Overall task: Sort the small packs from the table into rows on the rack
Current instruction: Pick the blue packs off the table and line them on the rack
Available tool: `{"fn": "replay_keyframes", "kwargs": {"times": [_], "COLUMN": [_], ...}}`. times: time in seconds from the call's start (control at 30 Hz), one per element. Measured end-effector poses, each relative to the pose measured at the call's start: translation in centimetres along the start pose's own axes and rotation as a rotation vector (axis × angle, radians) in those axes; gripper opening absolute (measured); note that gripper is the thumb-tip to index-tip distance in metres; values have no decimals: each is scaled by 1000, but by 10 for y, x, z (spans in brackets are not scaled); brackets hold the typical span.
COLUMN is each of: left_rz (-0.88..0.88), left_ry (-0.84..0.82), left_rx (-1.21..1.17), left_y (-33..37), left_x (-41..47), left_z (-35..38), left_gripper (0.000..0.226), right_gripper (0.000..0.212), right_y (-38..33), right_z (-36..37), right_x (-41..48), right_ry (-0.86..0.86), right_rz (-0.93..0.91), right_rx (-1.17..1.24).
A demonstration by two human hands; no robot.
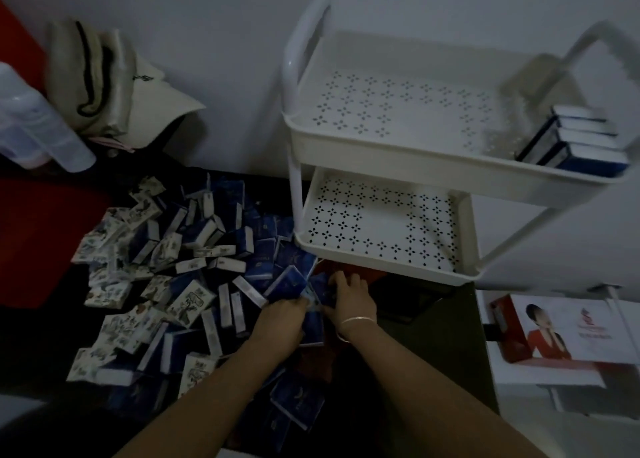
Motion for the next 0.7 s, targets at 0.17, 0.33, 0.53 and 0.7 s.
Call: {"fn": "replay_keyframes", "kwargs": {"times": [0.17, 0.33, 0.53, 0.7], "left_rz": [45, 46, 7, 32], "left_ry": [-91, -96, 161, 460], "left_rx": [86, -99, -562, -878], "left_y": [4, -7, -15, -7], "left_x": [16, 22, 23, -4], "left_z": [-1, -5, -60, -155], "left_gripper": [23, 16, 24, 31], "right_gripper": [42, 26, 47, 30], "right_y": [23, 60, 51, 35], "right_z": [-8, -36, -112, -192], "right_x": [-3, -8, -35, -54], "right_ry": [70, -111, -184, -51], "right_rz": [-104, 368, 259, -51], "right_rx": [42, 913, 1066, 916]}}
Point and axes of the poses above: each hand's wrist, its own x-axis towards the middle knuckle, its own z-axis out of the palm, y = z × x, the point moved 7 cm from there along x, towards the middle knuckle, and after that the axes turned 10 degrees about z, right-handed, at the moved point
